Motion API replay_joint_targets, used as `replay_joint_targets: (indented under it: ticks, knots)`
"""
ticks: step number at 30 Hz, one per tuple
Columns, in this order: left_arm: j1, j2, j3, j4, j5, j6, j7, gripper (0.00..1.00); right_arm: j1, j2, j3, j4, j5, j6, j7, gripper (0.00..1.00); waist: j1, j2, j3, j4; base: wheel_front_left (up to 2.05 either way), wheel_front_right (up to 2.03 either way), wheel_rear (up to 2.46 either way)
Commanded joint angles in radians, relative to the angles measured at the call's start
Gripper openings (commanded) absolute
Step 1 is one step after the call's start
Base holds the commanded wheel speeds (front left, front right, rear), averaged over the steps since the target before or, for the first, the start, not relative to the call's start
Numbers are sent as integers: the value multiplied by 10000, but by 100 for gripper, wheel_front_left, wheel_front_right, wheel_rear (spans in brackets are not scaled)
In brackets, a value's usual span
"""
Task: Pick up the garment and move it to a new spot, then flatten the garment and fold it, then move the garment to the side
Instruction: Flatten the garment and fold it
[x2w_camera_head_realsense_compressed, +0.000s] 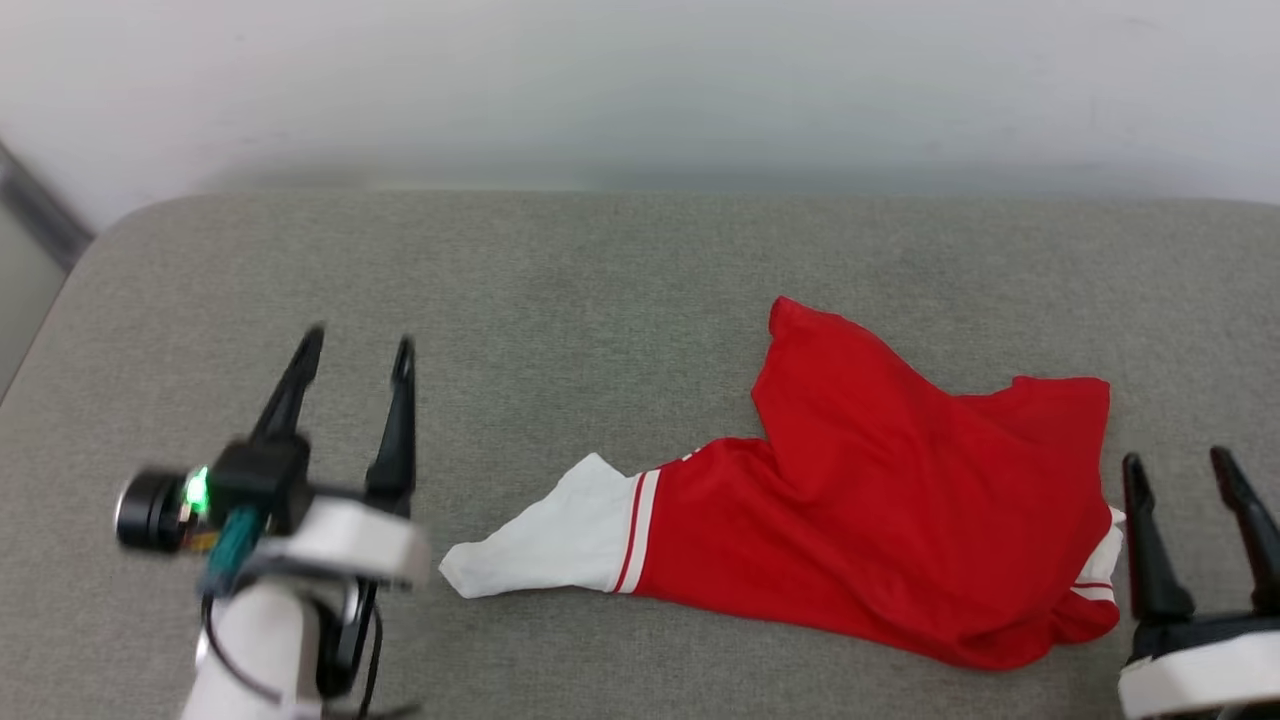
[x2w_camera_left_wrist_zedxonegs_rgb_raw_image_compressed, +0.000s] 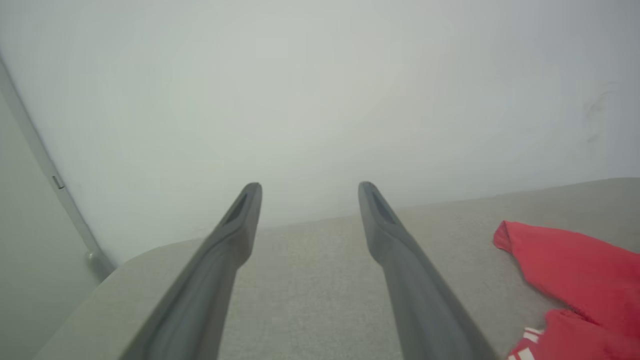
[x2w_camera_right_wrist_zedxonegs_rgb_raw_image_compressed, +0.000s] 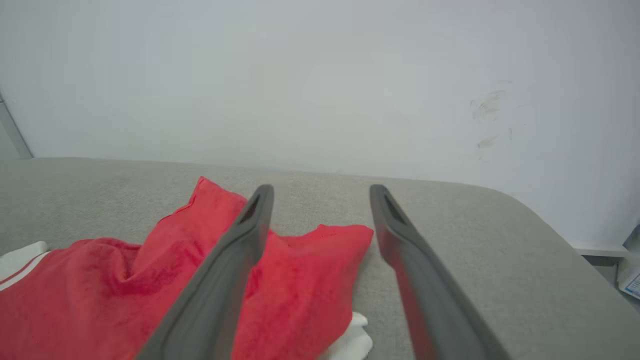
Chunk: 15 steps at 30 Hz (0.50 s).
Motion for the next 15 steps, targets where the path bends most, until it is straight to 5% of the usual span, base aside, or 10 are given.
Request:
replay_joint_targets:
  ticks: [1,7,15]
  knots:
    - [-425,73,-159,115,-59,-86,94,100,142,135,-55,-202,-116,-7,-20,100,1,0,68,-81,0,0,0]
    - [-3302,689,-1986,1164,-798,-299,2048,100,494,813,-106,-882,-703,-7,-21,100,1,0,414,-444,0,0,0]
    - [-7288,1293,-5836,2314,-4052,-311,5957,100,-67,790,186,-1022,-995,-7,-22,100,1,0,1120,-1103,0,0,0]
